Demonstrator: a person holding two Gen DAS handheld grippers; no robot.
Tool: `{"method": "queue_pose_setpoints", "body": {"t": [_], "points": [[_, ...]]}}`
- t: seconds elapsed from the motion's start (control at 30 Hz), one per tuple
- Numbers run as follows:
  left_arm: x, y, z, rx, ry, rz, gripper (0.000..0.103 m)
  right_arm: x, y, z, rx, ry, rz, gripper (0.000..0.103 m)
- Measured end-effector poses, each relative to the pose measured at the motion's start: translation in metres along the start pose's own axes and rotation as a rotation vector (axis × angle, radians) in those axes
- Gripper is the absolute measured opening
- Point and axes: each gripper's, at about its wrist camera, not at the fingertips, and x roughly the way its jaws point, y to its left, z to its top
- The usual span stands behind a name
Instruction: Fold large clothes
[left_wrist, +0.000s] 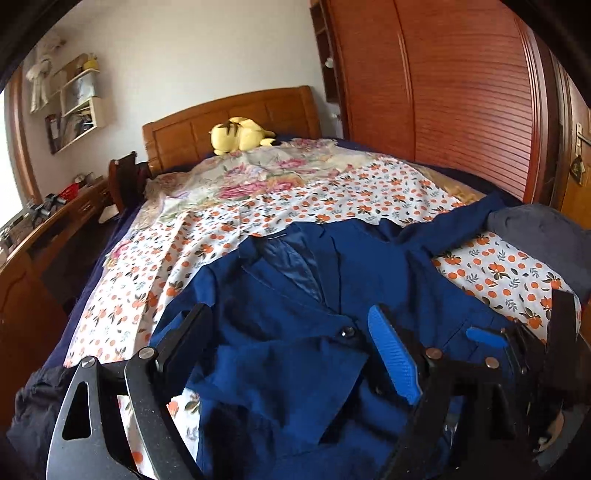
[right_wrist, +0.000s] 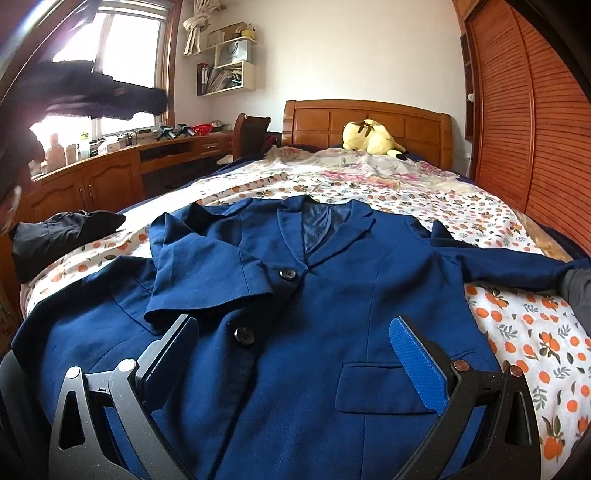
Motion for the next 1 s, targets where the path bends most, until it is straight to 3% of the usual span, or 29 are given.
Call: {"method": "queue_pose_setpoints", "body": {"t": [0.37,0.6,0.83,1.0], "points": [[-0.028,0.037,-0.079,-0.114,0.001,0.053,0.087,0.005,0.021,0.017,-0.06,0.024,0.039,0.102],[-0.05,0.068,-0.111,-0.227,-0.012,0.079,0.087,0.017,0.042,0.026,-0.106,0.081,0.128,0.098],[-0.066,0.094,-0.132,-0.274,-0.025,0.121,0.087,0.047,0.064,0.041,-0.162,0.188,0.247,0.082],[-0.073,0.111,-0.147,-0.297,-0.015,0.15,0.087,0.075,0.082,0.039,-0.23,0.303,0.332,0.064]]}}
